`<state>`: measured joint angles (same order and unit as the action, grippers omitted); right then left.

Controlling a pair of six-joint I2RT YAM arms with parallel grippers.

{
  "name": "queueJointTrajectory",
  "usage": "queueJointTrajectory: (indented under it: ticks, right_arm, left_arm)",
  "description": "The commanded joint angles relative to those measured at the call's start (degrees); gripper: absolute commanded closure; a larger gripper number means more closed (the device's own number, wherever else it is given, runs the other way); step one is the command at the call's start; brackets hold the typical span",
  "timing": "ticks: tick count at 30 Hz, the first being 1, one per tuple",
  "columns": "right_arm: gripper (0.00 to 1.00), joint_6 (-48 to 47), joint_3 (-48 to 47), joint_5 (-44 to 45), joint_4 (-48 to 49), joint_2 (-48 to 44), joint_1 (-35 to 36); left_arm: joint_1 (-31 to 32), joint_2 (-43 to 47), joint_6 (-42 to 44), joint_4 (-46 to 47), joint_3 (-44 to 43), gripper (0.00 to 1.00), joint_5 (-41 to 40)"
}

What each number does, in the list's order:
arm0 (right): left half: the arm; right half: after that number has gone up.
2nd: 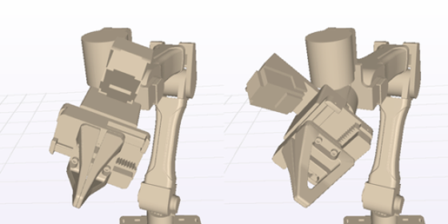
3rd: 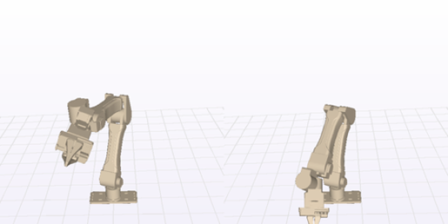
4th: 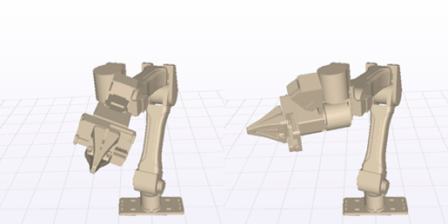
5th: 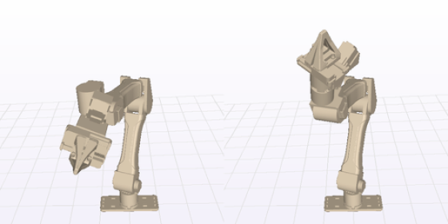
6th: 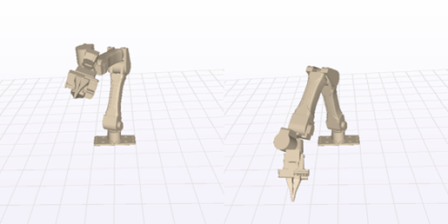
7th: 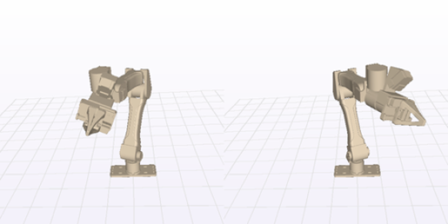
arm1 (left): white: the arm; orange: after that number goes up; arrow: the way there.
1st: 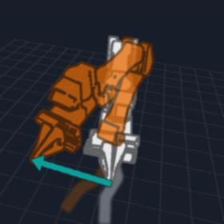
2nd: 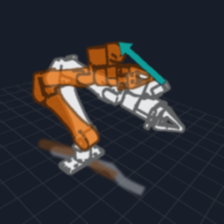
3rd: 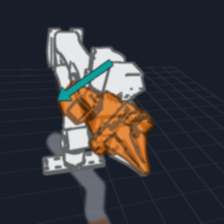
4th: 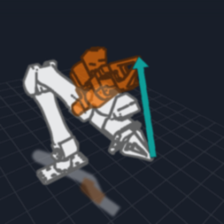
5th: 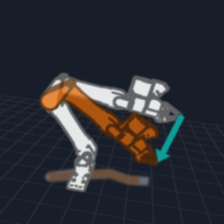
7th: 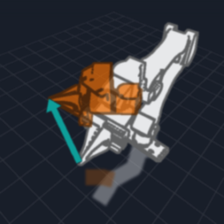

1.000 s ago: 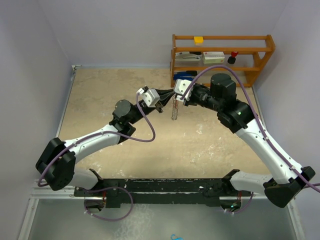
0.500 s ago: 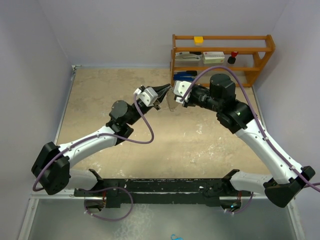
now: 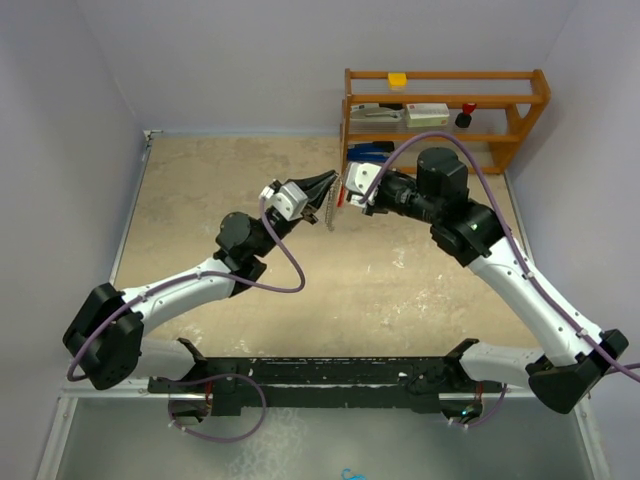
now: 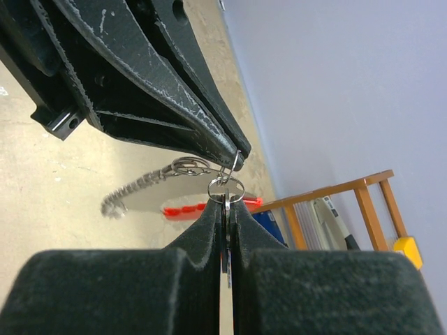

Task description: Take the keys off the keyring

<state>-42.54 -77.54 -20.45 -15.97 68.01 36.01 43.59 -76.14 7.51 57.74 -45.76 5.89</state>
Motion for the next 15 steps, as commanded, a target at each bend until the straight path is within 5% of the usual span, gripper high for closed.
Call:
queueJointTrajectory:
  ticks: [1,15]
  right_arm:
    - [1.00,2.07,0.30,-2.20,3.83,-2.08,0.29]
    - [1.00,18.31,1.75,-7.57,18.97,-0.44,0.27]
  left_arm:
    - [-1.06,1.74,-0.12,6.83,2.66,1.00,-6.34]
    - [-1.05,6.58,0.80,14.90,8.08,1.00,-4.65]
